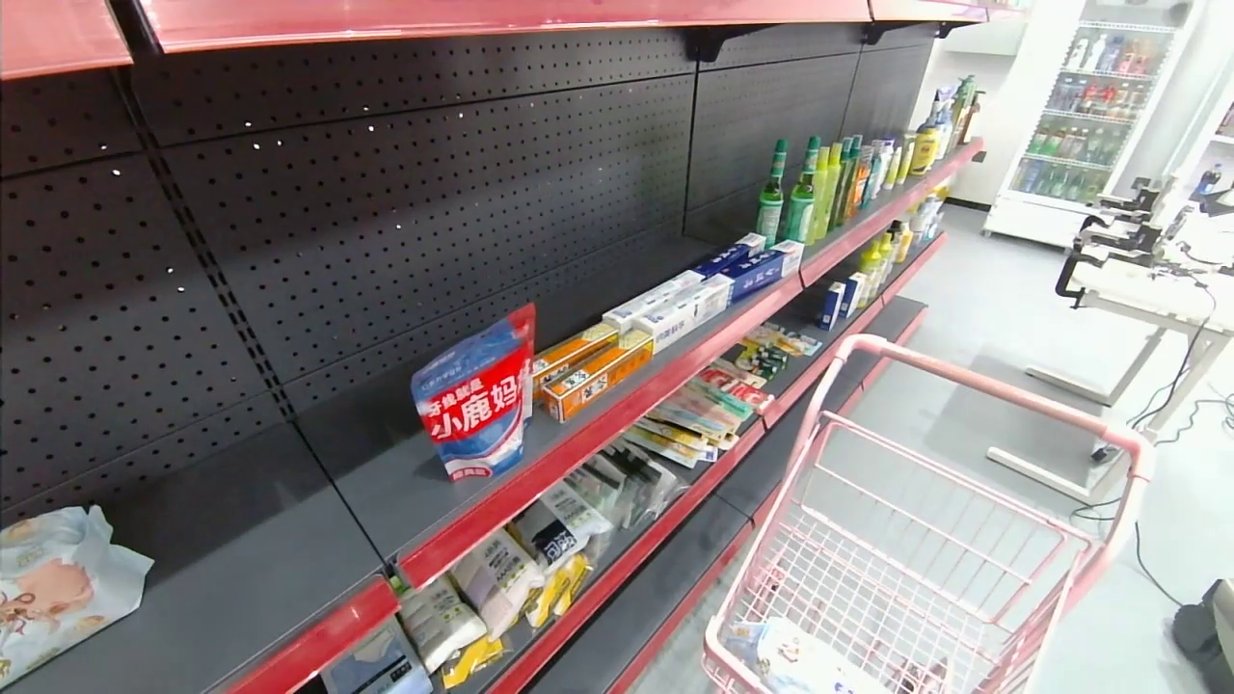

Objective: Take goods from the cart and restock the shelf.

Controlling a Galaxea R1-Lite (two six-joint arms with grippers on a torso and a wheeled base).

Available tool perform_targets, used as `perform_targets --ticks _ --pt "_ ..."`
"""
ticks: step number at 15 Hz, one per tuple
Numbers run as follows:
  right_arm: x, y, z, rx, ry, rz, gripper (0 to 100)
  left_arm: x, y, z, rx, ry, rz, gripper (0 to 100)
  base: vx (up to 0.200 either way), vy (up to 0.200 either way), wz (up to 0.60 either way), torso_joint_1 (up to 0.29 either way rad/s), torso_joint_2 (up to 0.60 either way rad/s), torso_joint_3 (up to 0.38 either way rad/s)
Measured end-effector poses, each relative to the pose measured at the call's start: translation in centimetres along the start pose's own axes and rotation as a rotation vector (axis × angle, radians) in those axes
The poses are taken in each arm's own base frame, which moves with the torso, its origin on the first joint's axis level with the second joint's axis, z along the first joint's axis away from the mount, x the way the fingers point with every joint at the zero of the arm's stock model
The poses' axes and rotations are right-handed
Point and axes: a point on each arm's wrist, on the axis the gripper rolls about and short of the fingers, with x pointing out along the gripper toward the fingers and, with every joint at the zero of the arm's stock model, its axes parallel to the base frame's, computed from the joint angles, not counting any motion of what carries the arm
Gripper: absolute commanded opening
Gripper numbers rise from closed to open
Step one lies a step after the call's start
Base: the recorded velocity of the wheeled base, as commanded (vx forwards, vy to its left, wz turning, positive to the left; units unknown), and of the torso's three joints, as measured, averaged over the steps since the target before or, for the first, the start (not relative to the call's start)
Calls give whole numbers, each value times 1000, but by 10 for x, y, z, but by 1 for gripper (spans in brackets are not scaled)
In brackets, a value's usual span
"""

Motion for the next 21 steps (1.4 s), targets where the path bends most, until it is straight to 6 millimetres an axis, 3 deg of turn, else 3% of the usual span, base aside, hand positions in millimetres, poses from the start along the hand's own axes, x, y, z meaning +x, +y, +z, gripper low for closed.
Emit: perform_targets --ticks 1,3,6,9,11,14,21 --pt "26 2 10 2 102 -32 100 0 0 0 0 0 0 100 0 0 0 0 0 0" --pt "83 1 10 -25 333 -69 100 0 0 0 0 0 0 100 0 0 0 0 0 0" --pt "159 -5 -28 -131 700 -29 100 0 0 0 0 1 0 100 0 0 0 0 0 0" --pt "204 6 -77 -253 968 141 100 0 0 0 0 1 0 100 0 0 0 -24 30 30" --pt "217 21 -103 -305 1078 233 100 0 0 0 0 1 0 100 0 0 0 -95 210 110" --pt "224 34 -127 -326 1142 314 100 0 0 0 1 1 0 100 0 0 0 -105 243 131" --pt "231 45 -155 -453 1185 432 100 0 0 0 0 1 0 100 0 0 0 -144 327 179"
